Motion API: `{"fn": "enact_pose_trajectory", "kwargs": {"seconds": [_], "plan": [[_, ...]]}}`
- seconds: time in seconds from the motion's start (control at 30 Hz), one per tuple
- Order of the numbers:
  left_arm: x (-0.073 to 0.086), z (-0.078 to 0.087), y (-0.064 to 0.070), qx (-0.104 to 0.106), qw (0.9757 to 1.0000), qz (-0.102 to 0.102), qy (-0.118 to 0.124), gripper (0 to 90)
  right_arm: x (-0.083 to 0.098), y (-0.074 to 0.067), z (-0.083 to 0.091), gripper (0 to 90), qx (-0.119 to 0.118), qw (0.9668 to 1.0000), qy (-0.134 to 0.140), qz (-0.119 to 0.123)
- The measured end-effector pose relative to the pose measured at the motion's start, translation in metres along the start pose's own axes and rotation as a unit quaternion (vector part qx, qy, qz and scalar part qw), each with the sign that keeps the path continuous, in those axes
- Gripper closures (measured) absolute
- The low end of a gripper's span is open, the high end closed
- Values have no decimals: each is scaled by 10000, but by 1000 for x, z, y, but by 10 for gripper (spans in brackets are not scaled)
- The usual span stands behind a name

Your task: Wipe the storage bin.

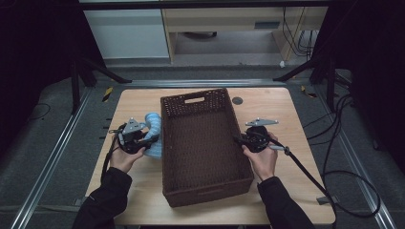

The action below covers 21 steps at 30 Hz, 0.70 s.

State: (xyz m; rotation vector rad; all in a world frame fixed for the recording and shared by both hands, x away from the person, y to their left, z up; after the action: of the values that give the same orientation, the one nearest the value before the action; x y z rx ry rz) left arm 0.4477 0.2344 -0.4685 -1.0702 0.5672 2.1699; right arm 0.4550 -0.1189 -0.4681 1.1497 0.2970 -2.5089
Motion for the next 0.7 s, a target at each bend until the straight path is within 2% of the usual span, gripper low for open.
{"fn": "enact_pose_trajectory", "kwargs": {"seconds": [0.17, 0.33, 0.4, 0.53, 0.7], "plan": [[18, -16, 0, 111, 9993, 88, -335, 691, 0, 1, -1, 738, 9, 10000, 2, -2], [41, -30, 7, 213, 9970, 43, -749, 690, -1, 2, -1, 738, 19, 10000, 2, 6], [44, -30, 8, 225, 9971, 5, -723, 690, -1, 3, -1, 738, 23, 10000, 4, 5], [36, -23, 7, 232, 9979, 45, -606, 690, -2, 4, -2, 738, 36, 10000, 10, -9], [11, -2, 9, 159, 9998, -59, -100, 690, -4, 6, -5, 738, 68, 10000, 14, -47]]}}
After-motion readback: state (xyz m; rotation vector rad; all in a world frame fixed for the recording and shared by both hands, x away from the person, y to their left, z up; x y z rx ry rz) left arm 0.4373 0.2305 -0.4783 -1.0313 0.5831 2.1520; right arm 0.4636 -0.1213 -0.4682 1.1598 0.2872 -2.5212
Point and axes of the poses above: each handheld gripper's, and its own axes: z roughly backward along the jaws, x roughly out of its underside, y roughly to its right, the point moved 6 cm from there along -z, roughly forward along the jaws, and after that the axes turned 10 degrees about x, right-handed, at the moved point
